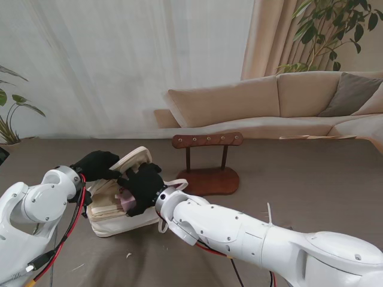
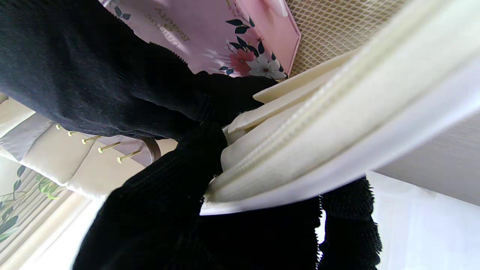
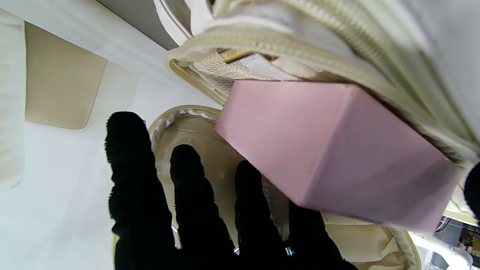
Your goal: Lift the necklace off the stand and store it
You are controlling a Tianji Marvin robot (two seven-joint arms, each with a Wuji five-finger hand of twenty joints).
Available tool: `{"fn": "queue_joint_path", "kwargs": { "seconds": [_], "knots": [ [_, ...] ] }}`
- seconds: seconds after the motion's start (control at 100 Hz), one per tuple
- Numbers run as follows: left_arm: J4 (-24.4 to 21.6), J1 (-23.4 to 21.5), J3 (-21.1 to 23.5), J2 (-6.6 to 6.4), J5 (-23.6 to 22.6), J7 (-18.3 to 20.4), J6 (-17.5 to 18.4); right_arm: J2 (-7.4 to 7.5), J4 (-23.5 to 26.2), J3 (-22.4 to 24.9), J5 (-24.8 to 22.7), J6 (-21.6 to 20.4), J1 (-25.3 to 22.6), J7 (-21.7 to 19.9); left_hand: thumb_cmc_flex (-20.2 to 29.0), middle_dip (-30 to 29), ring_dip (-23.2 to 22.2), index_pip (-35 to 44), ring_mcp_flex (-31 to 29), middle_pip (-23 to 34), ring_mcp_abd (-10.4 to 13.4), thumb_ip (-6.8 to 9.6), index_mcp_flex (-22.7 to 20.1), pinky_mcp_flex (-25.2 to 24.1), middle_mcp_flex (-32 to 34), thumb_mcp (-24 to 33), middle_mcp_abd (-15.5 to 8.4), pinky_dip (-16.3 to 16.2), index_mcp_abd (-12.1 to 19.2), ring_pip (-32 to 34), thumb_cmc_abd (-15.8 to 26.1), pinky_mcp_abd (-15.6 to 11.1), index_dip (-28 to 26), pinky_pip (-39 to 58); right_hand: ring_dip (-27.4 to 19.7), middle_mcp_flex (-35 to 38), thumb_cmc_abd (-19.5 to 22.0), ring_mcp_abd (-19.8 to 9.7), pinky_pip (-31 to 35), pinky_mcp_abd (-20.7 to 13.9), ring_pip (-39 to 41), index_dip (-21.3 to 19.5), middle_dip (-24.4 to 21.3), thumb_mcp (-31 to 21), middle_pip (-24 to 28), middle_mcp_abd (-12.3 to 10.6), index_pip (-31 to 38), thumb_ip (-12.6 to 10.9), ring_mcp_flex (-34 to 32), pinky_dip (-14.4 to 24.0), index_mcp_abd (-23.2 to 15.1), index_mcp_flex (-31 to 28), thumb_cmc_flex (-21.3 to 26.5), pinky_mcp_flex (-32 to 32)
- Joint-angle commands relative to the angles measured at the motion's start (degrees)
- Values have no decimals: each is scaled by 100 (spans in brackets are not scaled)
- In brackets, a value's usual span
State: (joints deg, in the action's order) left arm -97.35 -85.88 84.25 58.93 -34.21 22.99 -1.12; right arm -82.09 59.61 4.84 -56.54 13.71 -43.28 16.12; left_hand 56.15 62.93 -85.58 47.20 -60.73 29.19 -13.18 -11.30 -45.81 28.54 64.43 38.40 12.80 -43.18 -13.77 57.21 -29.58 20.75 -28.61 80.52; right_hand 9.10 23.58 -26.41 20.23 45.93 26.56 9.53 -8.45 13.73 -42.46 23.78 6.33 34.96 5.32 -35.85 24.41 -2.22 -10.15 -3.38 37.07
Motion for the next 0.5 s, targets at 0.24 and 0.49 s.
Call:
{"fn": "queue_joint_path", "kwargs": {
  "seconds": [0.24,0.49],
  "knots": [
    [15,-8,-20,7,12,116,46,-38,23,7,-23,-11,-7,-51,350,82,-137,114,-82,137,115,231,-66,-42,-71,-23,202,-115,171,164,242,165,-24,231,-57,789,-21,-208,140,-67,63,-200,-42,-161,-128,42,402,-106,-568,-143,-241,-723,83,-1489],
    [22,-10,-34,6,-25,108,53,-38,23,7,-23,-11,-7,-51,350,80,-137,125,-88,140,117,231,-76,-41,-63,-22,212,-116,166,168,241,163,-24,231,71,1351,-74,-389,430,-261,319,-351,36,-140,-10,-93,513,-119,-919,-58,-184,-1053,200,-1353]
  ]
}}
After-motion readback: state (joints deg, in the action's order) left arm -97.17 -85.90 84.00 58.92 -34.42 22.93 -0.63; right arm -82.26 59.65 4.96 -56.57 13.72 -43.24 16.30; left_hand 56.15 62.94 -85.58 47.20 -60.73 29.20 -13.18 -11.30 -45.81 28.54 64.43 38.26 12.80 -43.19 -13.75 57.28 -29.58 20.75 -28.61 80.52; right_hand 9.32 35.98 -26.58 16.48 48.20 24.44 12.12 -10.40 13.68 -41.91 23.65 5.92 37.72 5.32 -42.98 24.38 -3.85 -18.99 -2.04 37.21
